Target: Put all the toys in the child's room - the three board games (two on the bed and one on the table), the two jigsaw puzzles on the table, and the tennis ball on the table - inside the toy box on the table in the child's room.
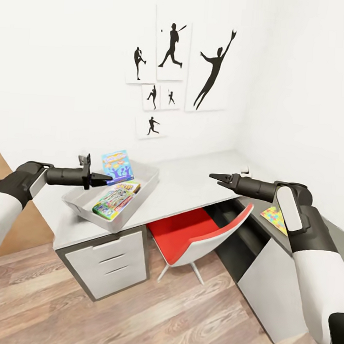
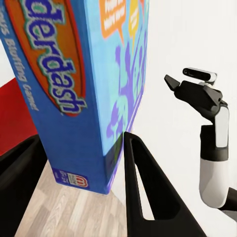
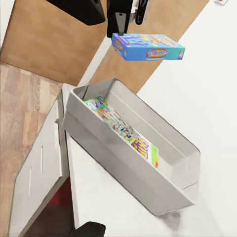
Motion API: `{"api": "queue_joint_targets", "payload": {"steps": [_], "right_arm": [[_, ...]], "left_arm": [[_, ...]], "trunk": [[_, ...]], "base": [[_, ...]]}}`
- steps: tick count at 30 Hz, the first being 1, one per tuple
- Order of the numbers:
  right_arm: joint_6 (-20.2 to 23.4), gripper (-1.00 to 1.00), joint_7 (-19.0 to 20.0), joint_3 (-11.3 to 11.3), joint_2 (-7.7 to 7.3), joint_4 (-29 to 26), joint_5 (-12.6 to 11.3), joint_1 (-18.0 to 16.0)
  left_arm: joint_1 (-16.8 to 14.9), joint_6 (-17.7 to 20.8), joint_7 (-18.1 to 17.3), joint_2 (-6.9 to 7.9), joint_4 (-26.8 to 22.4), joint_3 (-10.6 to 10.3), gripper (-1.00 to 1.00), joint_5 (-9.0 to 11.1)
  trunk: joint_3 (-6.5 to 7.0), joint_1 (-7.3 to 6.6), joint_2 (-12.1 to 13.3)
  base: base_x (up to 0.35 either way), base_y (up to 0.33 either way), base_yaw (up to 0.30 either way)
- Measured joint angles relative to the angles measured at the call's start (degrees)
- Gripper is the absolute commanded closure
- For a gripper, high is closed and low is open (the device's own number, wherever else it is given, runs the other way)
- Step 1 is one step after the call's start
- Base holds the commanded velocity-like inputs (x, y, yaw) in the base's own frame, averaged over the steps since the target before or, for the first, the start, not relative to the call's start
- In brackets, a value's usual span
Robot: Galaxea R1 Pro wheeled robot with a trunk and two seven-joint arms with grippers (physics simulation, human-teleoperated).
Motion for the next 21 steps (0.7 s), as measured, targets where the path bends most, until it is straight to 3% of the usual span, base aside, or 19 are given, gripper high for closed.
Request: {"api": "queue_joint_targets", "payload": {"steps": [5, 14, 21], "right_arm": [[0.0, -1.0, 0.0, 0.0, 0.04, 0.0, 0.0, 0.0], [0.0, -1.0, -0.1, 0.1, 0.08, 0.0, 0.0, 0.0], [0.0, -1.0, -0.2, 0.1, 0.11, 0.0, 0.1, 0.0]], "left_arm": [[0.0, -0.1, 2.5, -0.39, 1.1, 1.5, 1.0, -0.2], [0.0, 0.0, 2.8, -0.41, 1.2, 1.9, 1.0, 0.0], [0.1, 0.0, 2.8, -0.38, 1.2, 1.9, 1.0, 0.1]], "trunk": [[0.0, 0.01, 0.0], [0.0, 0.01, 0.0], [0.06, 0.0, 0.0]], "base": [[0.135, -0.106, 0.042], [0.023, -0.021, 0.002], [0.087, -0.174, 0.13]]}}
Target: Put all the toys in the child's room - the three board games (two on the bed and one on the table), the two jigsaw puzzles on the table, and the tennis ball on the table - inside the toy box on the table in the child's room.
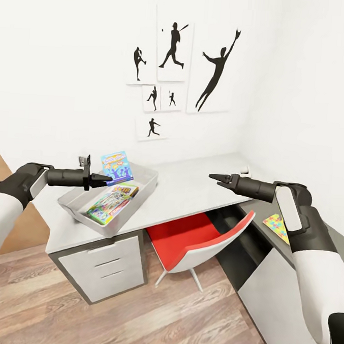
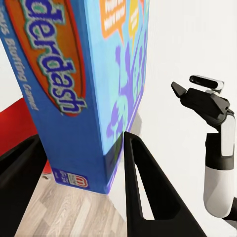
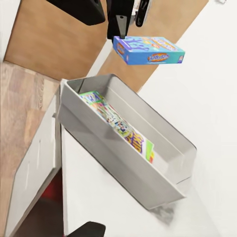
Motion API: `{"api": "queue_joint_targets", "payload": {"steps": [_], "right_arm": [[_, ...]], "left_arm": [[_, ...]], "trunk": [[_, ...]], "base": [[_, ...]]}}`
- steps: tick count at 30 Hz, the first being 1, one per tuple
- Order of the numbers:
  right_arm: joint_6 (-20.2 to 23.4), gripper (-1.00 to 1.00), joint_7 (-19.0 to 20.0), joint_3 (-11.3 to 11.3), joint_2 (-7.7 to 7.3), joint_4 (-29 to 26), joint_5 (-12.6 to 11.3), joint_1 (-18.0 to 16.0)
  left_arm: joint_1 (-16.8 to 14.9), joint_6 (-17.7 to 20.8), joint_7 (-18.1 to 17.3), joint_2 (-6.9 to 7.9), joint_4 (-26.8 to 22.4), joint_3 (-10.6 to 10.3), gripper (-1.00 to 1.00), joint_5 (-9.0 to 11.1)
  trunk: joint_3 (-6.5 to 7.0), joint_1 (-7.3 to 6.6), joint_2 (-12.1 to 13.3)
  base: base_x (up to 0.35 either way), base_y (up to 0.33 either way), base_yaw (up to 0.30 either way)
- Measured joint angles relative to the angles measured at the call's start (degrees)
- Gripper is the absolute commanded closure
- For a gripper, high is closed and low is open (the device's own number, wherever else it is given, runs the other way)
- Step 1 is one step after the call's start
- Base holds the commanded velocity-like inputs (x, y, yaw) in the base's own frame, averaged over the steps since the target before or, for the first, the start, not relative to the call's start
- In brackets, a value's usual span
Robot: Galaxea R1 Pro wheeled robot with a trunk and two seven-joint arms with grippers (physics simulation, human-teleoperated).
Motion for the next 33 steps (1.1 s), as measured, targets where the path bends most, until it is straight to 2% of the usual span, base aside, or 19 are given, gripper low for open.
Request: {"api": "queue_joint_targets", "payload": {"steps": [20, 33], "right_arm": [[0.0, -1.0, -0.1, 0.0, -0.01, -2.2, 0.4, 0.1], [0.0, -1.0, -0.1, 0.0, -0.02, -3.4, 0.4, 0.1]], "left_arm": [[0.1, 0.0, 0.0, -0.09, 0.0, 0.0, 1.0, 0.0], [0.1, 0.1, 0.0, -0.31, 0.0, 0.0, 1.0, 0.0]], "trunk": [[0.93, 0.01, 0.0], [1.88, 0.0, 0.0]], "base": [[0.083, -0.267, 0.244], [0.038, -0.053, 0.206]]}}
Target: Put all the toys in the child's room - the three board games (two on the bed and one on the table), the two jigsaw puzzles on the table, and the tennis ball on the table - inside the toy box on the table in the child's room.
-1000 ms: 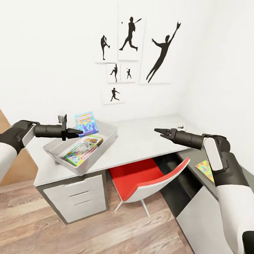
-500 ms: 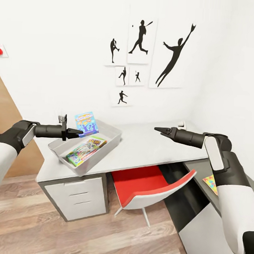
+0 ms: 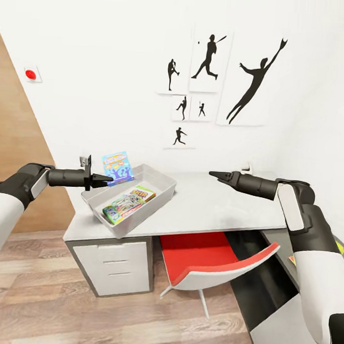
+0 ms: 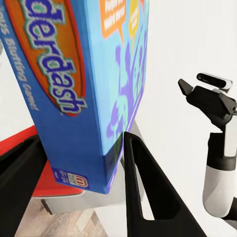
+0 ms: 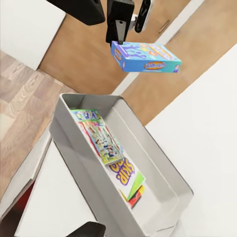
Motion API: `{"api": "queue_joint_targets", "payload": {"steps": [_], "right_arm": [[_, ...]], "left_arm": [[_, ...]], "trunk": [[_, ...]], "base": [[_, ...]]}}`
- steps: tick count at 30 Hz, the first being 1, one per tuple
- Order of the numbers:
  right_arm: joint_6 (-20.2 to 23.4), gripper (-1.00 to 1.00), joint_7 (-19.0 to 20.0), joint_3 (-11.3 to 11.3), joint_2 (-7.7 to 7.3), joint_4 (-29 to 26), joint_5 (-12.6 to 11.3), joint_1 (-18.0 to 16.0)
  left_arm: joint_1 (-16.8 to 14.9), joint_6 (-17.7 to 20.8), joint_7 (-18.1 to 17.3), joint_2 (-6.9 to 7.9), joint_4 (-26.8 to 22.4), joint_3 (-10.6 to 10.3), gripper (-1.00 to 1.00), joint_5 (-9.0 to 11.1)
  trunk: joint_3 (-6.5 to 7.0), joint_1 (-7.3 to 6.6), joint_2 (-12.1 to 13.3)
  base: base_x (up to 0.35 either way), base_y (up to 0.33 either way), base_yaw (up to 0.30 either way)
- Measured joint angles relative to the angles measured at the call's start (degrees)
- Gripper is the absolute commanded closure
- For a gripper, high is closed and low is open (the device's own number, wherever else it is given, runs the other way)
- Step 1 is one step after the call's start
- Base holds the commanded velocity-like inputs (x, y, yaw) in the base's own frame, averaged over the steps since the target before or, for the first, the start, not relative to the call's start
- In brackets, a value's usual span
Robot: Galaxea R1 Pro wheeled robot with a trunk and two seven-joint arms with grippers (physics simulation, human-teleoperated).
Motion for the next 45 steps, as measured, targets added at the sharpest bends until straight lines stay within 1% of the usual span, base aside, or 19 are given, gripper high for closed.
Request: {"api": "queue_joint_targets", "payload": {"steps": [7, 11, 21, 28, 31, 40, 45], "right_arm": [[0.0, -1.0, 0.0, -0.1, -0.02, 0.0, -0.2, 0.0], [0.0, -1.0, 0.0, -0.1, -0.04, 0.0, -0.2, 0.0], [0.0, -1.0, 0.0, 0.0, -0.07, 0.4, -0.3, 0.0], [0.0, -1.0, 0.1, 0.0, -0.46, 0.6, -0.5, 0.0], [0.0, -1.0, 0.2, 0.0, -0.58, 0.6, -0.5, 0.1], [0.0, -1.0, 0.2, 0.0, -0.78, 0.7, -0.6, 0.1], [0.0, -1.0, 0.2, 0.0, -0.86, 0.7, -0.6, 0.1]], "left_arm": [[0.0, 0.0, 0.0, -0.56, 0.0, 0.0, 1.0, 0.0], [0.0, -0.1, 0.0, -0.71, 0.0, 0.0, 1.0, -0.1], [0.0, -0.1, 0.0, -1.06, 0.0, 0.0, 1.0, -0.2], [0.0, 0.0, 0.0, -1.1, 0.0, 0.0, 1.0, 0.0], [0.1, 0.0, 0.0, -1.11, 0.0, 0.1, 1.0, 0.0], [0.1, 0.0, 0.1, -1.12, 0.0, 0.1, 1.0, 0.0], [0.1, 0.0, 0.1, -1.12, 0.0, 0.0, 1.0, -0.1]], "trunk": [[0.24, -0.01, 0.0], [0.25, -0.02, 0.0], [0.33, -0.01, 0.0], [0.36, 0.01, 0.0], [0.36, 0.01, 0.0], [0.36, 0.02, 0.0], [0.36, 0.0, 0.0]], "base": [[0.275, -0.001, 0.107], [0.303, -0.02, 0.229], [0.266, -0.172, 0.274], [0.047, -0.121, 0.202], [0.005, -0.159, 0.028], [0.001, -0.018, 0.003], [0.12, -0.03, 0.0]]}}
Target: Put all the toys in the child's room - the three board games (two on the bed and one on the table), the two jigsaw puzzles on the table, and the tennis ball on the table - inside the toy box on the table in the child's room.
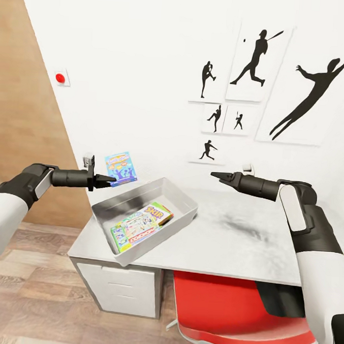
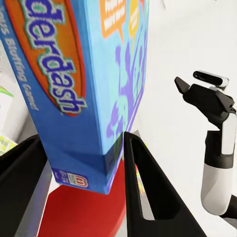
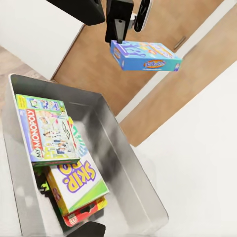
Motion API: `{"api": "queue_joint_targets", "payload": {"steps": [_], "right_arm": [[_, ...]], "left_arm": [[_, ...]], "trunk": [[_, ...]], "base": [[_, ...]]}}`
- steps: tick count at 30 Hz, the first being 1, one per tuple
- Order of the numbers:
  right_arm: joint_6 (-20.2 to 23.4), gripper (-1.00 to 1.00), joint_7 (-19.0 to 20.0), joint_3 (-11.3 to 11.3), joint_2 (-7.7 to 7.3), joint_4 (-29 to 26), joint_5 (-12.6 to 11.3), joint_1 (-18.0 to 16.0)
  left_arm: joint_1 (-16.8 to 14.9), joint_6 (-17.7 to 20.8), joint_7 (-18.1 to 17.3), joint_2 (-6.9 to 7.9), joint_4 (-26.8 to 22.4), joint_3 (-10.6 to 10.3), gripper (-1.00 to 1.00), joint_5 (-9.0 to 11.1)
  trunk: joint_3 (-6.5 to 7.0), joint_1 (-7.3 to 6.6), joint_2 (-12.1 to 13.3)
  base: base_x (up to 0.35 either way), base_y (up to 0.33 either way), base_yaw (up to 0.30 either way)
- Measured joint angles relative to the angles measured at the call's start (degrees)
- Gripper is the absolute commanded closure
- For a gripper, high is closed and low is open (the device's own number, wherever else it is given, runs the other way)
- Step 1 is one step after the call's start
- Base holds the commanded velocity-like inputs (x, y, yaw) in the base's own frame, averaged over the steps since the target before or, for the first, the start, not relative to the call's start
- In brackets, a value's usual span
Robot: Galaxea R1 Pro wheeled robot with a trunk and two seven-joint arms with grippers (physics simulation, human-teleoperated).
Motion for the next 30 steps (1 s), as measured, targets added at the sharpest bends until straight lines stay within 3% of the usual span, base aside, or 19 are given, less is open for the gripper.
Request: {"api": "queue_joint_targets", "payload": {"steps": [3, 7, 11, 12, 17, 24, 30], "right_arm": [[0.0, -1.0, 0.0, 0.0, 0.02, 0.0, 0.0, 0.0], [0.0, -1.0, -0.1, 0.0, 0.14, 0.1, 0.1, 0.0], [0.0, -1.0, -0.2, 0.0, 0.16, 0.2, 0.1, 0.0], [0.0, -1.0, -0.2, -0.1, 0.11, 0.3, 0.1, 0.0], [0.0, -1.0, -0.3, -0.4, 0.05, 0.4, 0.1, 0.0], [0.0, -1.0, -0.4, -2.8, -0.03, 1.8, 0.1, 0.0], [0.0, -1.0, -0.4, -4.0, -0.04, 2.3, 0.0, 0.0]], "left_arm": [[0.0, 0.0, 0.1, -0.08, 0.0, -0.1, 1.0, -0.1], [0.0, 0.1, 0.2, -1.48, 0.0, -0.1, 1.0, -0.2], [0.1, 0.1, 1.9, -4.23, 0.0, -0.1, 1.0, -0.3], [0.4, 0.1, 3.4, -5.87, 0.0, -0.3, 1.0, -0.6], [1.2, 0.2, 7.6, -9.44, 0.0, -0.1, 1.0, -0.4], [3.1, 0.2, 9.3, -11.68, 0.5, 0.3, 1.0, -0.1], [3.7, 0.1, 14.3, -14.12, 3.4, 4.4, 1.0, -0.4]], "trunk": [[0.0, 0.0, 0.0], [0.0, 0.01, 0.0], [0.0, 0.02, 0.0], [-0.01, 0.02, 0.0], [0.0, 0.02, 0.0], [0.0, 0.02, 0.0], [0.0, 0.02, 0.0]], "base": [[0.163, -0.009, 0.0], [0.084, -0.003, 0.0], [0.023, -0.001, 0.0], [0.006, 0.0, 0.0], [0.003, 0.0, 0.0], [0.0, 0.0, 0.0], [0.0, 0.0, 0.0]]}}
